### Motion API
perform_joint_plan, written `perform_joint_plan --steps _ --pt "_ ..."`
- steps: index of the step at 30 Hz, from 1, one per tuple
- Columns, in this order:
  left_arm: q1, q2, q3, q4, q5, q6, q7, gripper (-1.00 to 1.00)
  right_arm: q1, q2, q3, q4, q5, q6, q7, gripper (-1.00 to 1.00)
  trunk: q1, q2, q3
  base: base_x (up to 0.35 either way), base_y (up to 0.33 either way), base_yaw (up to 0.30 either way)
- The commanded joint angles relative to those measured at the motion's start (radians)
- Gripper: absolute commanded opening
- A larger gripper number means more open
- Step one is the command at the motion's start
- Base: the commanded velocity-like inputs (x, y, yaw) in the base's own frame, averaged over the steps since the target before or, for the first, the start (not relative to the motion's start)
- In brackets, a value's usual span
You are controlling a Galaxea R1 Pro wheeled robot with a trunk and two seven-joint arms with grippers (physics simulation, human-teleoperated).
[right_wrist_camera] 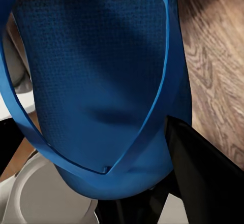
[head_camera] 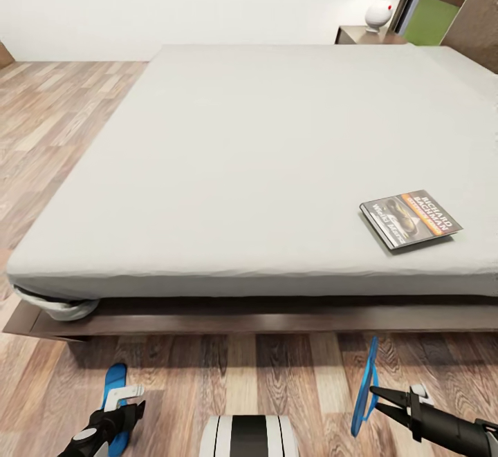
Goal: In the bedroom, move the book from the bed onto either nightstand, and place the two sandals side by side next to the bed.
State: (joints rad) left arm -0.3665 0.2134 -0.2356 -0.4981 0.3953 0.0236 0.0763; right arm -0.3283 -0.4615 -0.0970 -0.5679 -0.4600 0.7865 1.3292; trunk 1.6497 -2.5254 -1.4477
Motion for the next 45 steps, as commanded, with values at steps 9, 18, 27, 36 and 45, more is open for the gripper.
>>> perform_joint_plan --steps 9,18,27,36,45 --pt "0.0 0.02 -0.008 -0.006 0.01 0.003 -0.118 1.0 -0.001 0.0 -0.009 -0.061 -0.022 0.017 0.0 -1.0 -0.001 0.0 0.007 0.0 0.0 0.0" --pt "0.0 0.063 0.03 -0.001 0.012 0.004 -0.572 1.0 -0.001 0.0 -0.009 -0.06 -0.022 0.017 0.0 -1.0 -0.001 0.0 0.007 0.0 0.0 0.0" --pt "0.0 0.063 0.068 0.0 0.011 0.004 -0.595 1.0 -0.001 0.0 -0.009 -0.06 -0.022 0.017 0.0 -1.0 -0.001 0.0 0.007 -0.072 0.0 0.0" --pt "0.0 0.064 0.07 0.0 0.011 0.004 -0.596 1.0 -0.001 0.0 -0.009 -0.06 -0.021 0.018 -0.004 -1.0 -0.001 0.0 0.007 -0.033 0.0 0.0" --pt "0.0 0.064 0.071 0.0 0.011 0.005 -0.596 1.0 -0.001 0.0 -0.009 -0.06 -0.022 0.017 -0.005 -1.0 -0.001 0.0 0.007 -0.133 0.0 0.0"
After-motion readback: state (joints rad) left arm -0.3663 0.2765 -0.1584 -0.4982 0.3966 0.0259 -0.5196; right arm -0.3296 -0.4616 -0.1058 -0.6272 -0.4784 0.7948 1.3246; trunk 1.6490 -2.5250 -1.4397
